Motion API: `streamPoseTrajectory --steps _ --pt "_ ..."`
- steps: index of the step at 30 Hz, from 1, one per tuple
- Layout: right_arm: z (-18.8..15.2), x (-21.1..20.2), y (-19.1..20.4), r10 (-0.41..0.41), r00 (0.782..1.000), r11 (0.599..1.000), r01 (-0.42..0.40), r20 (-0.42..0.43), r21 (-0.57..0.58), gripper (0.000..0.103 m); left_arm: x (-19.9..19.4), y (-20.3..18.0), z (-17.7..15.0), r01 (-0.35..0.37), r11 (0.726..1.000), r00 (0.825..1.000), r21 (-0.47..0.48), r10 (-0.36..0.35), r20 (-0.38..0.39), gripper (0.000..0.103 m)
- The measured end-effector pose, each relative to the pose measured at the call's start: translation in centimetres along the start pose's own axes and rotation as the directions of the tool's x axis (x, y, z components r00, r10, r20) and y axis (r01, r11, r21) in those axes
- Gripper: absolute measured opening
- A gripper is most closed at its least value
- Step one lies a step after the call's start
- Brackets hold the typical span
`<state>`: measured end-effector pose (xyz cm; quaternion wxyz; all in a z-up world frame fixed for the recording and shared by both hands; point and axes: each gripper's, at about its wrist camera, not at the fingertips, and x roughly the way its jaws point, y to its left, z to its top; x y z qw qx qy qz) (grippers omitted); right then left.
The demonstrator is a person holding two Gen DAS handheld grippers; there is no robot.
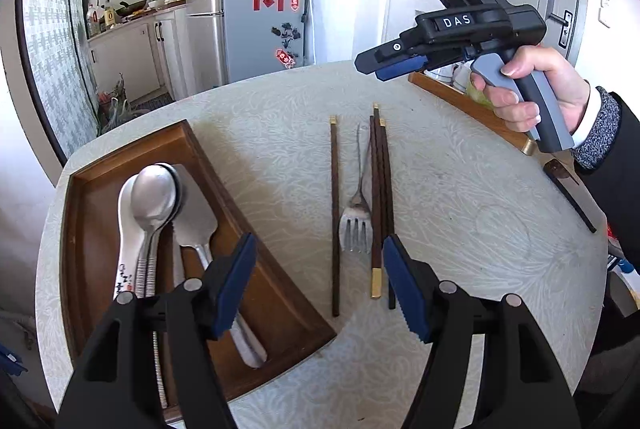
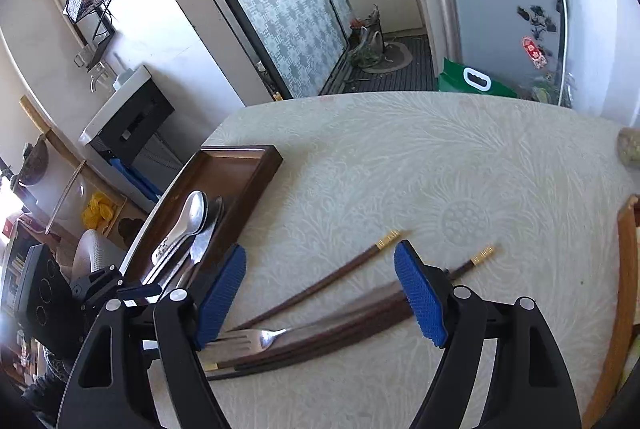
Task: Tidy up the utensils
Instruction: 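Move the left gripper to the steel fork and close on its handle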
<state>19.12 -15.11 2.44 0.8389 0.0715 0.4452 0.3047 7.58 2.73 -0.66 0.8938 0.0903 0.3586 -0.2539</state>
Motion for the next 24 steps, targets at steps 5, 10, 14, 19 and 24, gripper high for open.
streamPoseTrajectory --steps 5,10,14,19,24 --pt "-1.9 0.6 -1.5 0.018 0.999 1.0 -0.017 -0.035 0.023 0.064 1.8 -1.3 0.5 0.036 0.999 0.999 0.028 -0.035 -0.031 0.068" --pt "-3.1 1.6 -1.5 0.012 0.998 1.0 -0.012 -0.069 0.001 0.064 4.1 -1.7 1.0 0.026 0.999 0.995 0.019 -0.024 -0.098 0.058" --pt "-3.3 1.6 -1.5 0.019 0.997 1.0 -0.019 -0.071 -0.003 0.064 5.0 -0.3 1.2 -0.008 0.998 0.992 -0.055 0.001 -0.122 0.047" --pt "-3.4 1.5 -1.7 0.027 0.998 1.0 -0.027 -0.064 0.0 0.064 5.5 0.1 1.2 0.026 0.997 0.989 -0.075 -0.037 -0.143 0.039" --pt "-3.5 1.6 -1.6 0.029 0.997 1.0 -0.029 -0.067 0.002 0.064 5.9 -0.9 0.8 0.025 0.999 0.987 -0.04 -0.031 -0.158 0.032"
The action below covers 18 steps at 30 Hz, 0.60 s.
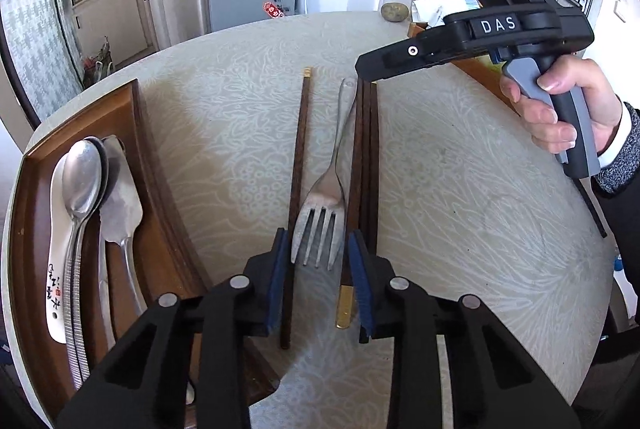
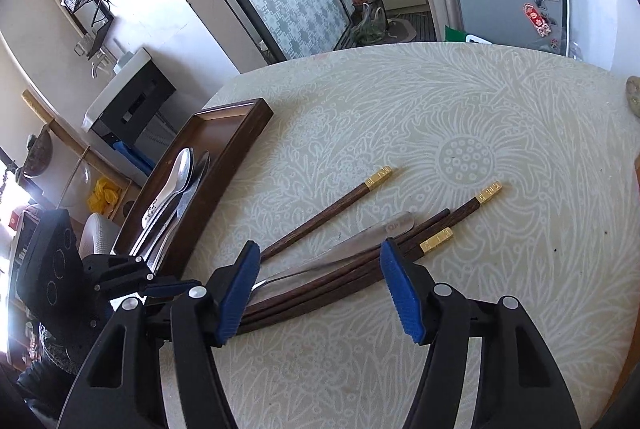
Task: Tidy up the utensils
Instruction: 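Move the left gripper to the steel fork and close on its handle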
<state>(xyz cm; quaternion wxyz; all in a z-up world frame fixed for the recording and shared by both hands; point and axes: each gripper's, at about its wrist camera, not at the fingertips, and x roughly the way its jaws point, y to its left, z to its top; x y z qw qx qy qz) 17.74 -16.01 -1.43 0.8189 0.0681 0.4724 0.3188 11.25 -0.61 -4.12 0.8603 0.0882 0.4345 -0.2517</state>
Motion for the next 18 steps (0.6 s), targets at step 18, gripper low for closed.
streamPoseTrajectory --steps 18 --pt "-1.2 1.1 -1.4 0.043 0.998 0.994 -0.039 -0.041 0.105 0.04 -0.9 0.0 0.1 0.002 1.0 0.999 -0.021 -0.002 0.038 0.025"
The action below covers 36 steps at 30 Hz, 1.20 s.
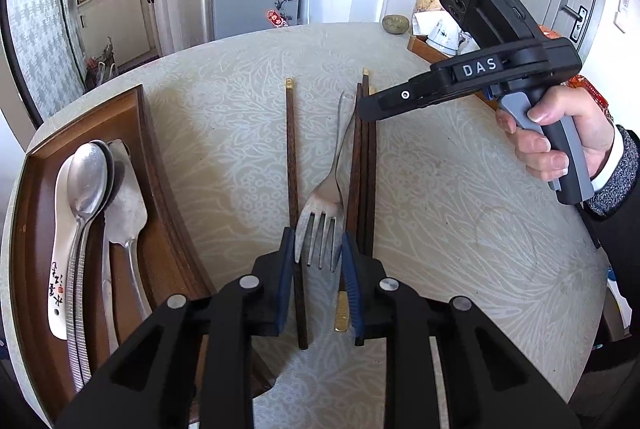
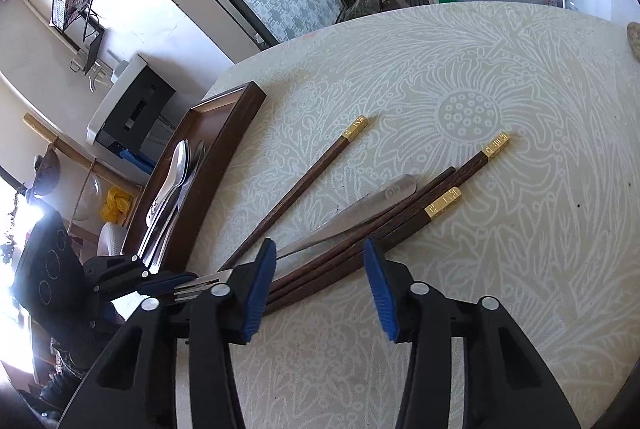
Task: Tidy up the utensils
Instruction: 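Move the left gripper to the steel fork and close on its handle, then lift the steel fork into the tray and open the left gripper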
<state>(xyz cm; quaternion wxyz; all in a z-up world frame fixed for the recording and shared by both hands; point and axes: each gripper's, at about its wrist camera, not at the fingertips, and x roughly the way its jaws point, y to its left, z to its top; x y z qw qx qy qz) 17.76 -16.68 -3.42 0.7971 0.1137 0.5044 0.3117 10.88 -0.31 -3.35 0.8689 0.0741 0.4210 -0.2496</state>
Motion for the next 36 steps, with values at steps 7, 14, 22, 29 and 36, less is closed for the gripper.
streamPoseTrajectory --steps 7,14,22,29,36 --pt "-0.1 0.3 0.4 0.05 0.999 0.997 -0.05 0.003 0.055 0.04 -1.1 -0.9 0.5 -0.012 1.0 0.999 0.008 0.012 0.029 0.025" --pt "-0.8 1.1 0.4 0.136 0.991 0.971 -0.133 -0.003 0.201 0.04 -1.3 -1.4 1.0 -0.007 1.0 0.999 0.004 0.007 0.04 0.025" --pt "-0.8 1.5 0.6 0.139 0.99 0.956 -0.143 0.031 0.256 0.04 -1.6 -1.8 1.1 0.024 1.0 0.998 -0.017 -0.023 0.058 0.025" --pt "-1.0 2.6 0.5 0.101 0.994 0.952 -0.11 0.046 0.287 0.016 -0.5 -2.1 0.6 0.01 1.0 1.0 -0.006 -0.009 0.028 0.025" --pt "-1.5 2.9 -0.1 0.139 0.987 0.931 -0.159 0.084 0.328 0.012 0.0 -1.8 0.3 0.014 1.0 1.0 -0.009 -0.014 0.02 0.025"
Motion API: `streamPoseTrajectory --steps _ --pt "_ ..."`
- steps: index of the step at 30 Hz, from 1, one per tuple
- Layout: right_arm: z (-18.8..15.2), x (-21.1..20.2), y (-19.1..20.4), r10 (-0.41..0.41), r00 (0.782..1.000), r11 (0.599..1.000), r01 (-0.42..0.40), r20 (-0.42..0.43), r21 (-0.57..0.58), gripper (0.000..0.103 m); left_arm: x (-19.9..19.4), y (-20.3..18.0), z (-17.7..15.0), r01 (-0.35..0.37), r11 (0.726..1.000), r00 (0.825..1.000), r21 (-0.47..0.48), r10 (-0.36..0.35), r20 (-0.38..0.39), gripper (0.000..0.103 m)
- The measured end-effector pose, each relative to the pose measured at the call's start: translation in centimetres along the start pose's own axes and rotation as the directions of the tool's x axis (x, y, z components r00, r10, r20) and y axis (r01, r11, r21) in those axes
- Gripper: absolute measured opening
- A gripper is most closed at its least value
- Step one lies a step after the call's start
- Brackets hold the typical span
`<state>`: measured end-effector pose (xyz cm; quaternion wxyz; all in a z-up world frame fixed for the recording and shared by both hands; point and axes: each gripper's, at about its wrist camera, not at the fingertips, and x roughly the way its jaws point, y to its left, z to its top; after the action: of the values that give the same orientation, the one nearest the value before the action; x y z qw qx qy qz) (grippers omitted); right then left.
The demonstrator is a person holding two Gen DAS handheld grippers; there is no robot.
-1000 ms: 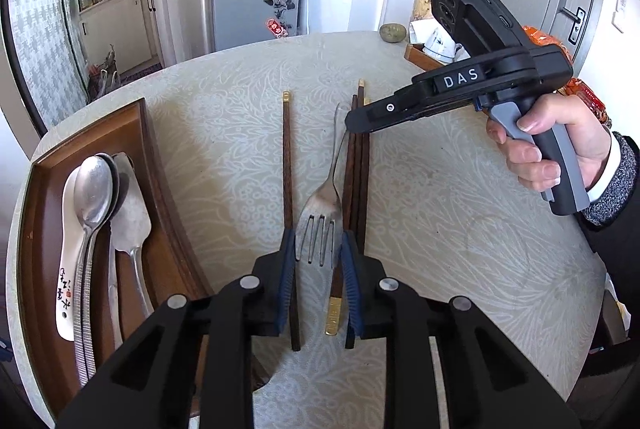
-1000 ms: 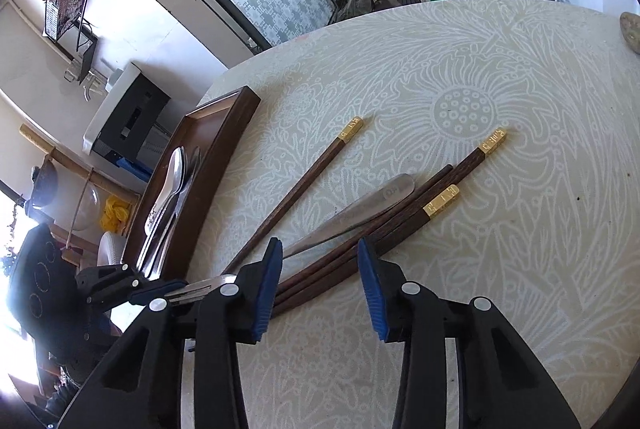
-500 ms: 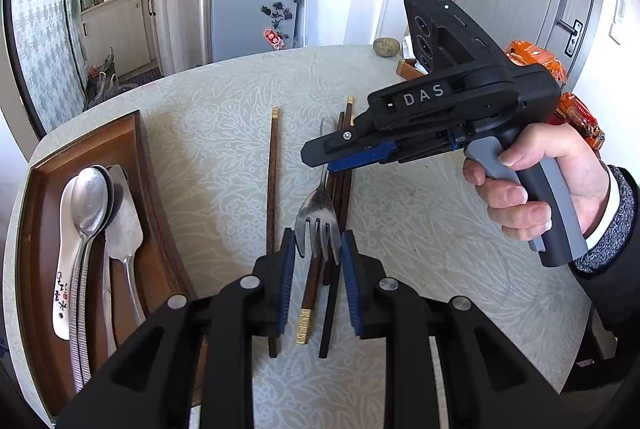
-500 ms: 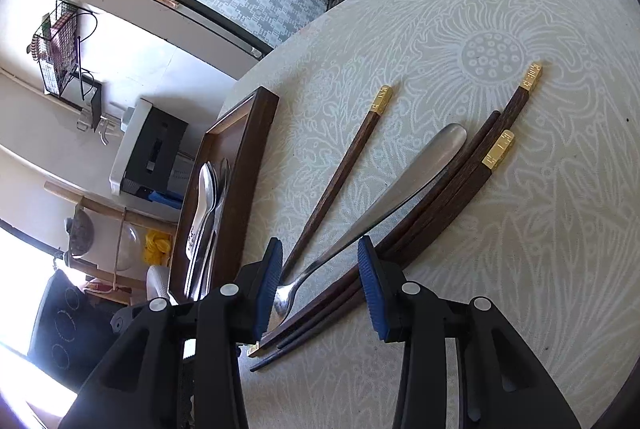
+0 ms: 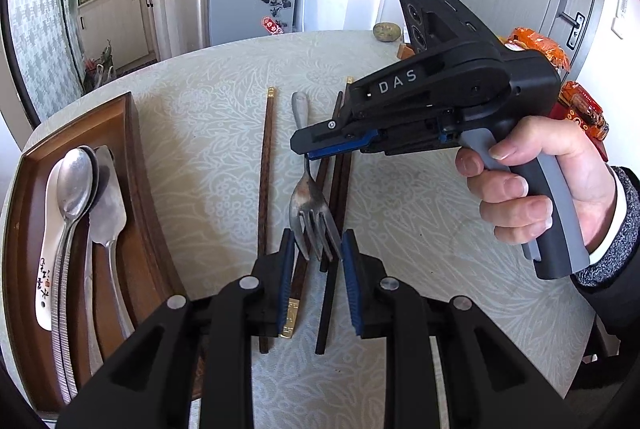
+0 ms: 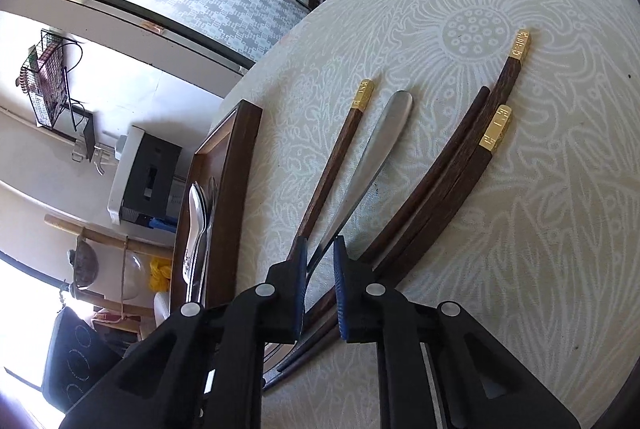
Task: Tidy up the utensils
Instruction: 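Lift the steel fork into the tray and open the left gripper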
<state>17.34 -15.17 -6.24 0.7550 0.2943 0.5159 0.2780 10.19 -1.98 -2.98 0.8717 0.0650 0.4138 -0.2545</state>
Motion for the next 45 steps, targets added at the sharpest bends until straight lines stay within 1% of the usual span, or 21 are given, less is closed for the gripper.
streamPoseTrajectory --steps 6,10,14,18,25,31,39,41,43,45 --pt "-0.1 -0.2 0.9 0.002 1.0 1.0 -0.002 0.005 -0.023 0.012 -0.5 0.3 -0.3 0.001 1.0 1.0 0.002 -0.001 0.007 0.025" --pt "-0.1 -0.4 3.2 -0.01 1.0 0.998 0.011 0.015 -0.067 0.011 -1.7 0.7 -0.5 -0.006 1.0 1.0 0.001 0.006 0.031 0.025" --pt "-0.1 0.4 5.9 -0.009 1.0 0.994 0.011 0.011 -0.107 0.011 -3.6 1.8 -0.9 -0.021 1.0 0.998 -0.011 0.022 0.059 0.026" --pt "-0.2 2.4 9.2 0.011 1.0 0.988 -0.013 -0.012 -0.152 0.011 -6.0 3.7 -1.9 -0.06 0.998 0.995 -0.033 0.063 0.081 0.025" --pt "-0.5 8.4 14.3 0.026 0.996 0.975 -0.043 -0.083 -0.218 0.011 -8.7 8.2 -4.2 -0.131 0.985 0.986 -0.109 0.141 0.085 0.025" --pt "-0.5 11.9 15.6 0.001 0.993 0.972 -0.029 -0.118 -0.234 0.011 -8.8 10.5 -5.7 -0.16 0.975 0.983 -0.155 0.171 0.061 0.026" --pt "-0.2 13.8 16.8 -0.031 0.992 0.965 -0.002 -0.12 -0.264 0.011 -8.3 11.4 -6.7 -0.179 0.966 0.981 -0.187 0.189 0.036 0.026" --pt "-0.3 13.9 17.1 -0.036 0.991 0.962 0.001 -0.125 -0.272 0.014 -8.3 11.5 -6.8 -0.183 0.964 0.981 -0.19 0.193 0.033 0.026" --pt "-0.5 13.4 17.4 -0.033 0.993 0.961 -0.001 -0.117 -0.278 0.024 -8.5 11.4 -6.9 -0.191 0.963 0.979 -0.187 0.201 0.031 0.027" --pt "-0.7 12.4 17.6 -0.039 0.994 0.956 0.007 -0.105 -0.294 0.042 -8.8 11.1 -6.9 -0.195 0.964 0.979 -0.179 0.203 0.031 0.027"
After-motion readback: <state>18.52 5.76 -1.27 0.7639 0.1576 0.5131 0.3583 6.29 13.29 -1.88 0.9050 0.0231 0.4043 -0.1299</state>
